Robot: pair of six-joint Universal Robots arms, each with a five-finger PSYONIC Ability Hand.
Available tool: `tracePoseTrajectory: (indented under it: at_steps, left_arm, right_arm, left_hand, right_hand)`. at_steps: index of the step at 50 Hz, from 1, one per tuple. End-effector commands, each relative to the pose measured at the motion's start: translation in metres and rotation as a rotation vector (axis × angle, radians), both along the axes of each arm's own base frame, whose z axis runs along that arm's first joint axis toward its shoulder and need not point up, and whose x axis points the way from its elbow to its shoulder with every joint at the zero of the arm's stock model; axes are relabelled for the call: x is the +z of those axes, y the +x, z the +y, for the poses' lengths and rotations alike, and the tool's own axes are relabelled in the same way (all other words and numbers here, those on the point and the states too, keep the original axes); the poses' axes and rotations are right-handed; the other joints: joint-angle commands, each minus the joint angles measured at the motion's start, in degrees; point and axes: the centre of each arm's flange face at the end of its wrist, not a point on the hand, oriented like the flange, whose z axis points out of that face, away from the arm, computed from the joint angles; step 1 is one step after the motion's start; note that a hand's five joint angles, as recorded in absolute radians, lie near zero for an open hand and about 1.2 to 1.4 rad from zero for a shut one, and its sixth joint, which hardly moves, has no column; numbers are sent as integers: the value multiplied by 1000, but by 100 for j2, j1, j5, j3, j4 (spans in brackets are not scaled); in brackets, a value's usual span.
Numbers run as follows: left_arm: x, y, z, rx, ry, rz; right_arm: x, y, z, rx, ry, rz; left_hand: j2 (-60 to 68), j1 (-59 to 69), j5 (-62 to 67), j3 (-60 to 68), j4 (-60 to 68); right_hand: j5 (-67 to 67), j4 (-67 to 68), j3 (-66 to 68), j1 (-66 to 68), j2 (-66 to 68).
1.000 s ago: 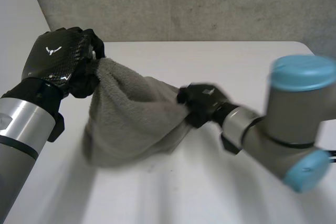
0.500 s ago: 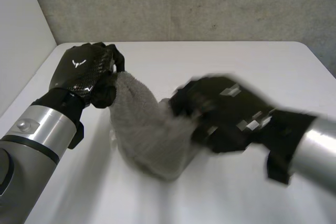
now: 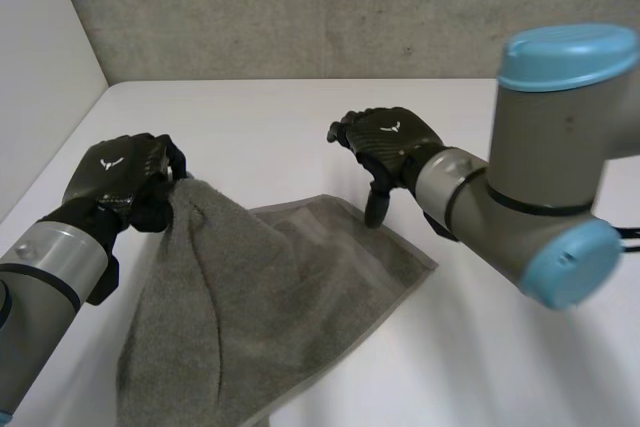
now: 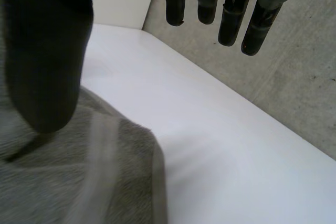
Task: Fold the towel.
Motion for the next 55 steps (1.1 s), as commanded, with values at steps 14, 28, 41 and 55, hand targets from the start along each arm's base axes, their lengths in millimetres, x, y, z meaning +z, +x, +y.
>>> tracePoseTrajectory:
  at_steps: [14,28,41,55]
  left_arm:
    - [15,5,15,1,-57,15]
    - [61,-5,-24,9,-278,80]
    - [176,-21,-84,103,-705,265]
    - [-5,-53,-59,-10,-207,69]
  right_arm:
    - [-117,83,-13,378,291,-30]
    - [-17,89,-47,221,-51,-183]
    - [179,3,-71,-59,-614,-336]
    - [-64,-19,-10,258,36,398]
  left_hand:
    - [1032,1243,1188,1035,1023]
    - [1032,1243,1188,1035,1023]
    - [1032,1243,1188,1035,1023]
    - [1032,1243,1188,1035,1023]
  right_hand:
    - [1052,902,1003,1040,1002]
    - [6654,6504,6605,6642,6604]
    - [6654,6504,6605,6642,6604]
    - [6654,6504,6605,6642,6604]
